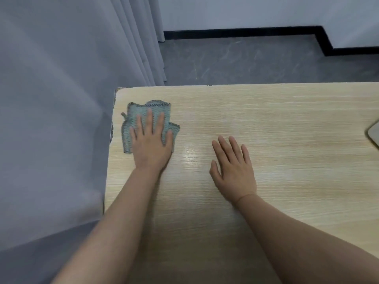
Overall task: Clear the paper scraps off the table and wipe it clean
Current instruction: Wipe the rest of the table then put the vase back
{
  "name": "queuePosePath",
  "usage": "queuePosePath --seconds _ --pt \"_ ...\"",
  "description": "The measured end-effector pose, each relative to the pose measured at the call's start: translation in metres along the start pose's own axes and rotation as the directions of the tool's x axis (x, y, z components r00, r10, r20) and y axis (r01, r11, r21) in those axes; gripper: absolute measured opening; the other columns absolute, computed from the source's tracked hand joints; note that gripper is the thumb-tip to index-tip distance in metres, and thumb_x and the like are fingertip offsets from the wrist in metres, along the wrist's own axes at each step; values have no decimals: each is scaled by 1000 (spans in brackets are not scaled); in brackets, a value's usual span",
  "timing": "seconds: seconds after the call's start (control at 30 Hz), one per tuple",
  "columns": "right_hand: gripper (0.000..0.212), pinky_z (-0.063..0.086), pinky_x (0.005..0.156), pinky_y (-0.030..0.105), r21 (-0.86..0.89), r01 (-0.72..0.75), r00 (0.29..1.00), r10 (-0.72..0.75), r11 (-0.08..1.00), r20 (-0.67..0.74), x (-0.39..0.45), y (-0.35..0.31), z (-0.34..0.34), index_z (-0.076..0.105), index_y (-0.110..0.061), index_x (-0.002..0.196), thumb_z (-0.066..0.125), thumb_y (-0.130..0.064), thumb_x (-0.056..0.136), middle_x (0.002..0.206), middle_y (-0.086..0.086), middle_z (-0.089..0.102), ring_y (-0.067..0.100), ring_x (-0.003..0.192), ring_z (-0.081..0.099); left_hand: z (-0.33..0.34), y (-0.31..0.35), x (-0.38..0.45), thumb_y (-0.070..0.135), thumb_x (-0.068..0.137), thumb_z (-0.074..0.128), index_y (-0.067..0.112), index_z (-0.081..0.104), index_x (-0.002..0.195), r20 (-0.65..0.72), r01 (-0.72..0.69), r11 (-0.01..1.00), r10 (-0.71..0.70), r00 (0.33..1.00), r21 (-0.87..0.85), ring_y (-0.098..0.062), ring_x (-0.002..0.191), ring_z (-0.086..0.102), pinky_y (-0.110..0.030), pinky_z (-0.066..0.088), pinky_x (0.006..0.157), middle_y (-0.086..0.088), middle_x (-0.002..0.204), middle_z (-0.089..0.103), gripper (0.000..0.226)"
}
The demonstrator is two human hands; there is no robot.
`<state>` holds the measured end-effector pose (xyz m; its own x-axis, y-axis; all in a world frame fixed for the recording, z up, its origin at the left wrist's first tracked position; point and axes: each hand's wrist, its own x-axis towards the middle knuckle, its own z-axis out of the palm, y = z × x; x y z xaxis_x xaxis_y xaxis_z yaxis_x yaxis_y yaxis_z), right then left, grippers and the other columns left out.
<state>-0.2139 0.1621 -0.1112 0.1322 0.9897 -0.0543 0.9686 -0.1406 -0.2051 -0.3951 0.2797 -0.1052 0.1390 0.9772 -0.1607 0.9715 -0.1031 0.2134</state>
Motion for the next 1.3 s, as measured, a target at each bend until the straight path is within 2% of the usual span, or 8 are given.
queuePosePath --seconds 0.13,0.27,0.47,0.6,0.8,0.93,1.17,1.3 --pt "55 11 115 43 -6 0 1000 0 1000 -21 -1 -1 0 38 -19 142 31 -39 92 150 0 35 22 142 24 17 52 -38 55 92 12 36 -2 148 76 -159 987 157 985 29 -23 144 -15 -43 -14 114 5 157 -10 60" --pt "54 9 116 41 -10 -2 1000 1 1000 -20 -1 -1 -1 38 -20 143 31 -39 92 151 0 34 22 142 23 11 36 -36 57 94 14 39 1 148 77 -204 979 201 976 23 -16 145 -12 -40 -12 115 10 157 -8 58" --pt "57 0 117 37 -11 -6 1000 6 1000 25 -2 -1 -3 29 -22 146 23 -42 93 155 -3 24 19 145 12 -1 -25 -31 56 95 16 35 4 149 22 128 992 -128 992 10 -18 145 -10 -41 -7 117 7 158 -8 59" --pt "58 -3 117 36 -11 -5 999 6 1000 33 -2 -1 -3 27 -22 147 20 -43 93 156 -3 21 19 145 10 0 -19 -40 54 96 14 33 -1 150 17 211 977 -211 977 5 -22 144 -13 -45 -8 117 4 157 -12 59" --pt "57 -3 116 36 -13 -9 1000 9 1000 25 -2 -1 -2 31 -21 146 21 -43 93 155 -2 24 20 145 13 22 58 -66 55 94 11 34 -5 148 78 -98 995 95 992 30 -24 144 -16 -48 -12 114 7 155 -17 60" --pt "58 -4 117 36 -14 -9 999 10 1000 33 -2 -1 -2 28 -22 147 19 -44 94 156 -4 21 18 145 9 17 45 -68 58 95 13 38 -4 148 105 -182 982 177 979 41 -17 144 -16 -43 -11 115 9 157 -12 59" --pt "59 -4 118 37 4 -10 999 9 1000 49 -3 -1 -2 22 -24 149 16 -44 94 157 -6 15 16 146 2 3 -42 -90 56 96 18 36 5 149 22 115 993 -116 993 31 -16 145 -9 -40 -8 116 9 158 -7 58" --pt "56 -4 118 37 16 -12 999 11 1000 45 -3 0 -1 23 -23 148 22 -41 95 157 -5 16 17 146 3 6 -35 -95 53 97 18 34 3 149 9 162 987 -162 987 15 -22 145 -11 -43 -9 115 5 158 -9 58"
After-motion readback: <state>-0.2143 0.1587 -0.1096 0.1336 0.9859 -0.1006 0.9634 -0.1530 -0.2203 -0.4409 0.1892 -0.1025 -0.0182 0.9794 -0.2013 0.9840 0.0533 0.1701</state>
